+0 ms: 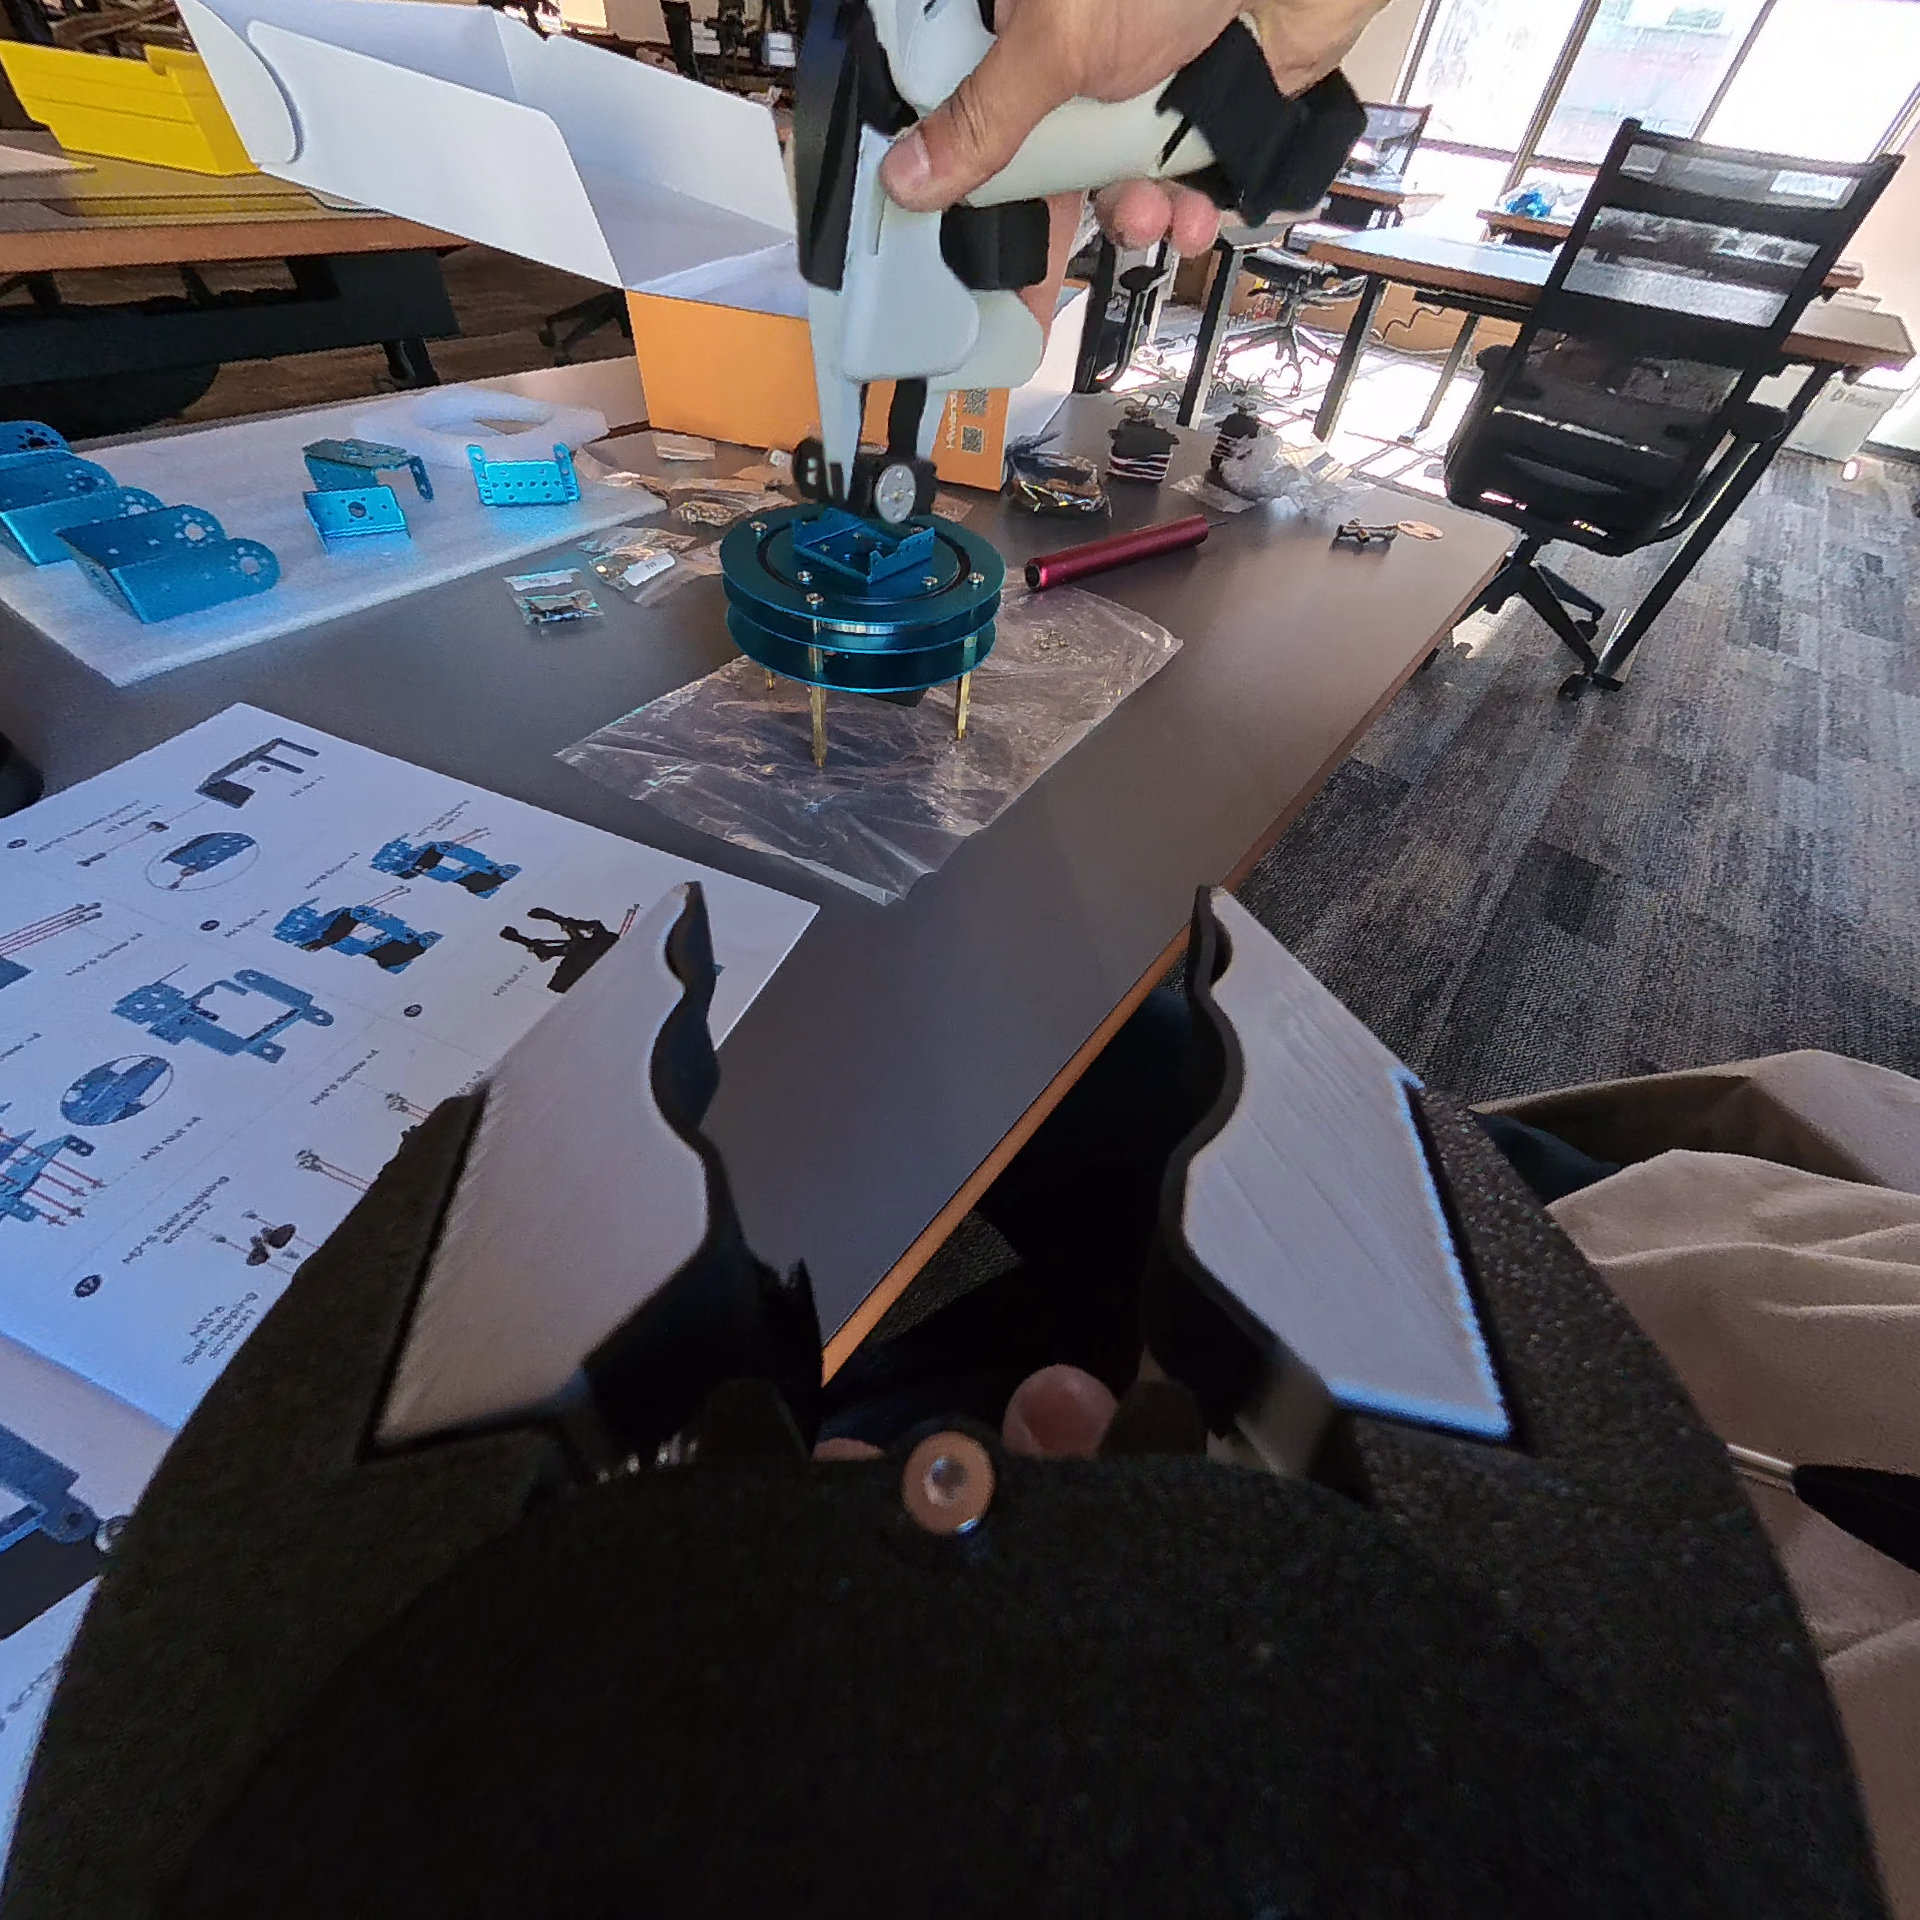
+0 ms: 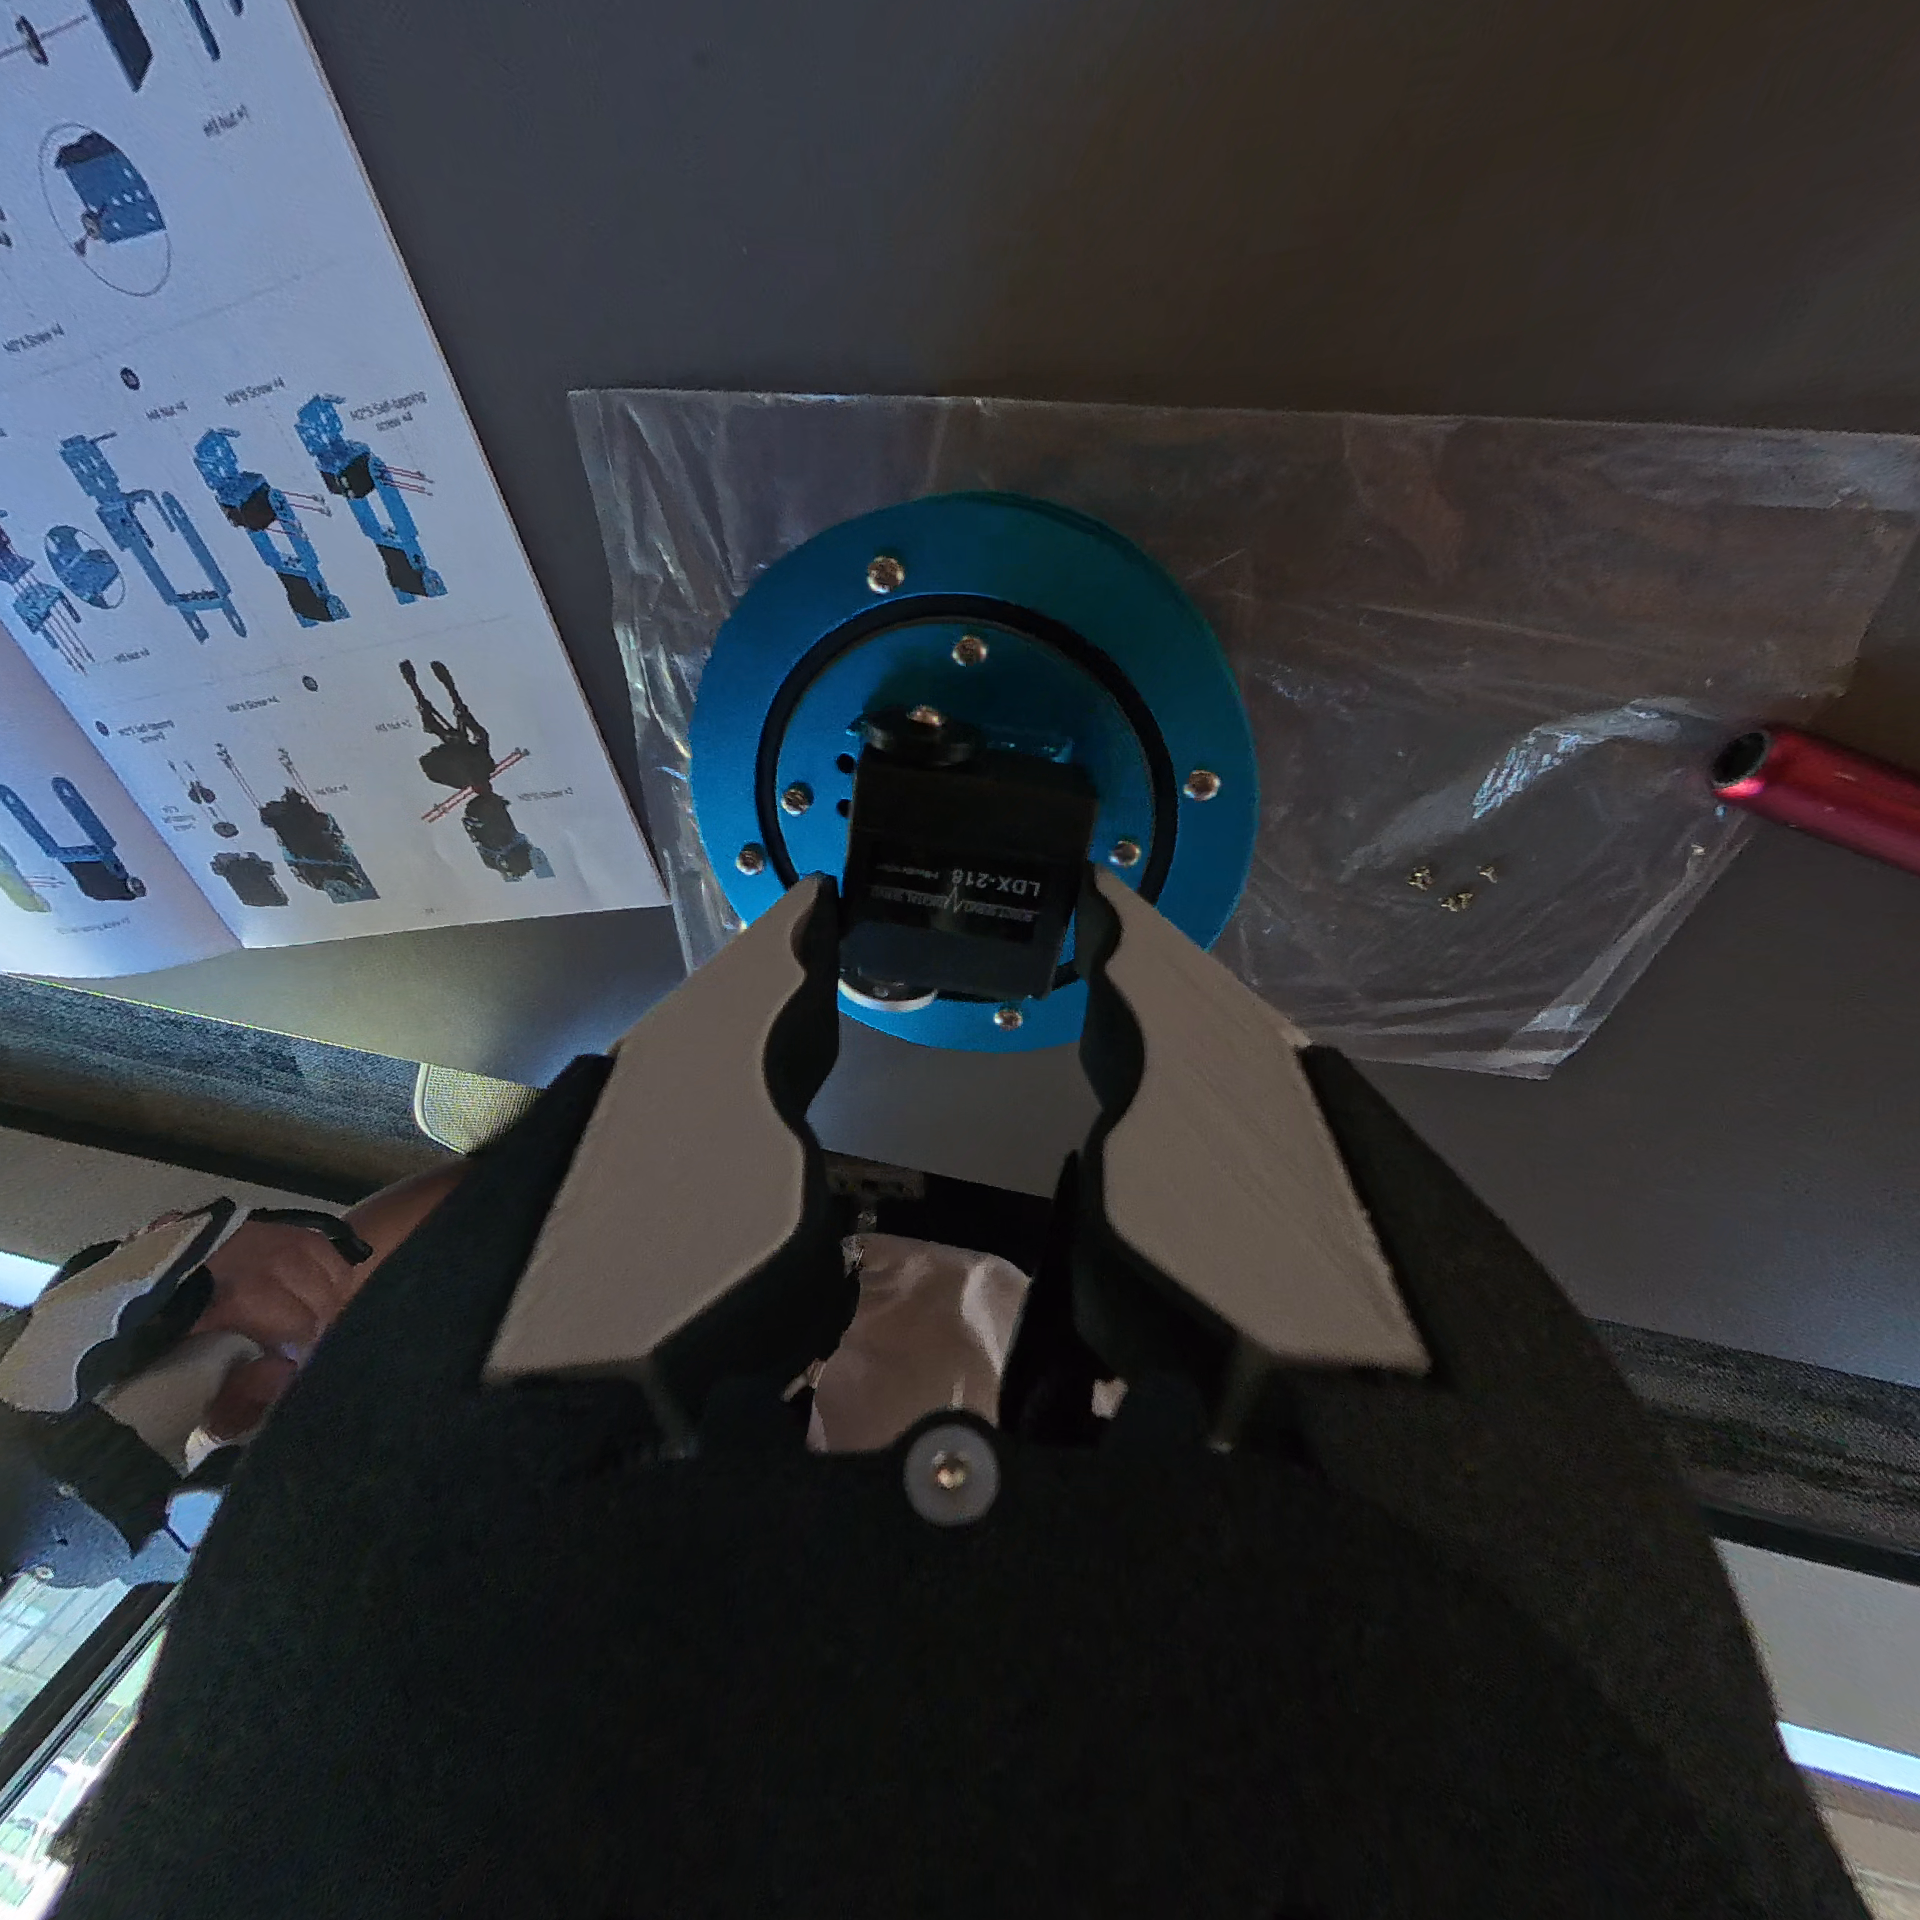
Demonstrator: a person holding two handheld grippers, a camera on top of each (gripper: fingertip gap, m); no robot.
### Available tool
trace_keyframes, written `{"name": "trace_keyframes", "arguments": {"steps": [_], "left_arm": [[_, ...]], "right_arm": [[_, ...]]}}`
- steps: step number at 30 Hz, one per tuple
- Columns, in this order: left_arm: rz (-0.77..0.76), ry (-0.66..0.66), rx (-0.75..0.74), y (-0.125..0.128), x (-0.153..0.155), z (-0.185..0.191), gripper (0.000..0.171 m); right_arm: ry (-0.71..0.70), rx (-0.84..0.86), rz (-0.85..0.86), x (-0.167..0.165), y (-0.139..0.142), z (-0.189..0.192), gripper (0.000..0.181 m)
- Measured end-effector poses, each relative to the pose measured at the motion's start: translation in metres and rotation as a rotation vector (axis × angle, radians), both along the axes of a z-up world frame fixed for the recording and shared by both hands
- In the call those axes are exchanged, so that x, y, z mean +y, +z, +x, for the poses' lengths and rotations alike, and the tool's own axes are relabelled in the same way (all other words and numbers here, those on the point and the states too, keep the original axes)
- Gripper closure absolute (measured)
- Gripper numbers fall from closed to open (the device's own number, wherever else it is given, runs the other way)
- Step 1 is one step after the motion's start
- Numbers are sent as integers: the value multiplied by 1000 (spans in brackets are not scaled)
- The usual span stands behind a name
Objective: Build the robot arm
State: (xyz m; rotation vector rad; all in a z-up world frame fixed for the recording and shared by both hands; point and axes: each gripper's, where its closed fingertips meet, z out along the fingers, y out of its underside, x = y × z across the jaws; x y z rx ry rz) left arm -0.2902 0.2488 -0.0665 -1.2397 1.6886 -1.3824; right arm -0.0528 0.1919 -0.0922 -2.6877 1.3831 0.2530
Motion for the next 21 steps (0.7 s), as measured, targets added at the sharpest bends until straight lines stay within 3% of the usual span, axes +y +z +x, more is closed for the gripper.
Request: {"name": "trace_keyframes", "arguments": {"steps": [8,12,14,17,21], "left_arm": [[-11,-2,-17,4,5,-1,80],[26,58,0,-1,23,2,80],[94,164,22,-9,50,6,79],[226,403,84,-25,115,5,79],[237,650,160,-39,191,-16,80]], "right_arm": [[-2,-49,-18,8,8,-7,137],[26,-73,12,6,11,-6,137],[84,-112,34,1,14,0,137],[217,-217,70,-16,21,6,137],[360,-389,265,-39,44,1,137]]}}
